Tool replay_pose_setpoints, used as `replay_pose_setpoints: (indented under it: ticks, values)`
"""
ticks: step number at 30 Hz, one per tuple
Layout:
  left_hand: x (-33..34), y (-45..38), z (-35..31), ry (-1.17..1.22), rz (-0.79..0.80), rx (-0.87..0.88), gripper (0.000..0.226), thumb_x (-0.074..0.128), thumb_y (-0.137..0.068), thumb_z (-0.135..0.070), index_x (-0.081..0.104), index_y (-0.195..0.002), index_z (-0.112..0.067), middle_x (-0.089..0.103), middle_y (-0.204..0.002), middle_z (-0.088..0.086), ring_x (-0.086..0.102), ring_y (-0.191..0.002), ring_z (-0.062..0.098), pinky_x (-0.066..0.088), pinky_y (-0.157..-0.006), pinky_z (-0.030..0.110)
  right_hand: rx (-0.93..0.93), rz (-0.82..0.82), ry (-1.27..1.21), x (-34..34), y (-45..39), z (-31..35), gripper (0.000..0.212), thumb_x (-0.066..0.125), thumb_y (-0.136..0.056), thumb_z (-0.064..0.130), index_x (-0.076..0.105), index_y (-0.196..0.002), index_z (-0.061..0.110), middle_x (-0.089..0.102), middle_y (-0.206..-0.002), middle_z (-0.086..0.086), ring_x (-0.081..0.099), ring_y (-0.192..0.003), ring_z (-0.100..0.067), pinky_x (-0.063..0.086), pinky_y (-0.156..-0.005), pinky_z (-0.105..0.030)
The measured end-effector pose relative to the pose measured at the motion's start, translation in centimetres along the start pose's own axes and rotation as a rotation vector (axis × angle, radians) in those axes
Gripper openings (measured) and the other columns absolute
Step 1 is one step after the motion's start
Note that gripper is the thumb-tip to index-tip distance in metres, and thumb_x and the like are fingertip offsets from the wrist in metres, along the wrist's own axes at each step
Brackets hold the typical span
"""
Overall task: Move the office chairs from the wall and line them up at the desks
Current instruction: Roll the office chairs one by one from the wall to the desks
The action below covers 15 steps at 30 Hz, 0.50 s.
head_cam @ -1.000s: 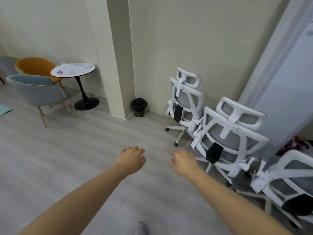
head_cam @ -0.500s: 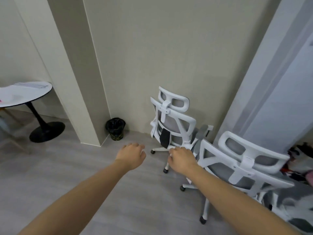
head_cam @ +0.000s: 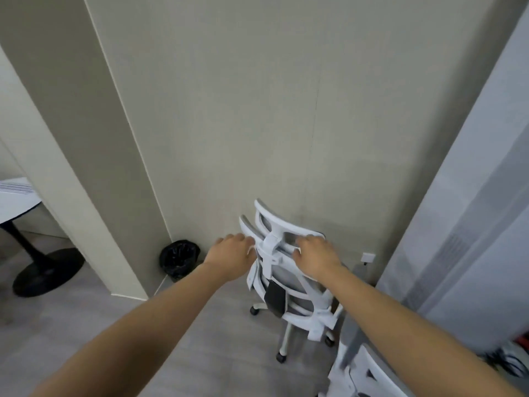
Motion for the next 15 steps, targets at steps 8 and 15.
replay_pose_setpoints:
  ticks: [8, 15]
  values:
    - [2.9, -15.1, 0.1, 0.020, -0.041, 0.154, 0.042, 0.029, -0.103, -0.043, 0.046, -0.139, -0.029, 0.051, -0.135, 0.000, 0.044, -0.127, 0.027, 0.035, -0.106, 0.043, 0.117, -0.019, -0.087, 3.8, -11.5, -2.3, 0.037, 0.041, -0.098, 0.037, 0.058, -0.123, 0.016, 0.062, -0.121, -0.011, 0.056, -0.114, -0.033, 0.042, -0.096, -0.042]
    - [7.7, -25.5, 0.1, -0.093, 0.115, 0.475, 0.077, -0.004, -0.087, -0.057, 0.051, -0.133, -0.030, 0.054, -0.133, -0.001, 0.046, -0.128, 0.023, 0.025, -0.111, 0.042, 0.180, -0.014, -0.073, 9.1, -16.5, -3.2, 0.078, -0.005, -0.094, 0.050, 0.062, -0.116, 0.018, 0.068, -0.106, -0.008, 0.065, -0.093, -0.032, 0.040, -0.064, -0.038]
Point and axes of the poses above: each hand's wrist, its own y-axis away from the middle knuckle, its own x-axis out of the palm, z = x × y, the point moved 9 cm from there along -y, towards the middle knuckle
